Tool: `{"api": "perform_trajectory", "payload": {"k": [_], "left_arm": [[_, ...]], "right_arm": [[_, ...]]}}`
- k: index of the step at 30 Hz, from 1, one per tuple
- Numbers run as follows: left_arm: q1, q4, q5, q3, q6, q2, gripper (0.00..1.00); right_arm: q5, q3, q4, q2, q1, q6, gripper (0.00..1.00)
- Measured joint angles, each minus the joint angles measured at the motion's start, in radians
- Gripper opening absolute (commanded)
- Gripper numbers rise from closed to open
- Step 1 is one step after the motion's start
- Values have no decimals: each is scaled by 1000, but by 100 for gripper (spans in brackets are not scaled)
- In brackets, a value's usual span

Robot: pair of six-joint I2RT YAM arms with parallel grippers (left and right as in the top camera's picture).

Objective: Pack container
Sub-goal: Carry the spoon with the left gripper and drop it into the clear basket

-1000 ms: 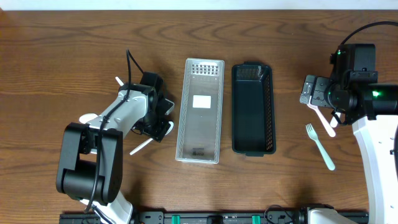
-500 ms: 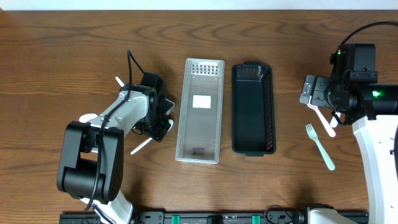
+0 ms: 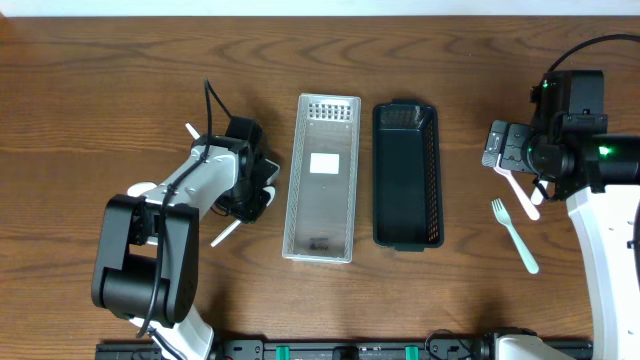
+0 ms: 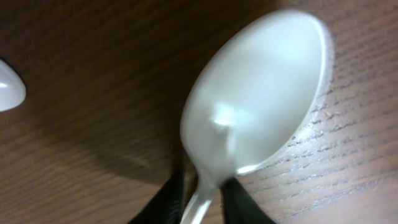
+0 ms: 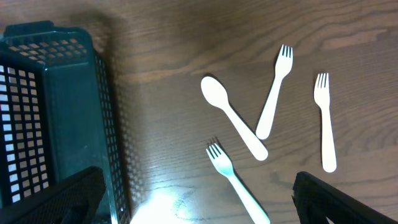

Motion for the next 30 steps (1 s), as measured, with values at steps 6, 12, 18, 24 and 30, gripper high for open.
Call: {"api": "perform_trajectory", "payload": {"k": [6, 12, 18, 24, 30], "left_arm": [[0, -1, 0, 0, 4, 0, 6], [0, -2, 0, 0, -6, 0, 6], [0, -97, 5, 43, -80, 0, 6], [-6, -248, 15, 241, -254, -70, 6], [-119, -246, 55, 418, -436, -251, 6]], "right_arm": [[0, 0, 0, 0, 0, 0, 99], [0, 0, 0, 0, 0, 0, 99], [0, 0, 0, 0, 0, 0, 99], [0, 0, 0, 0, 0, 0, 99], [0, 0, 0, 0, 0, 0, 99]]}}
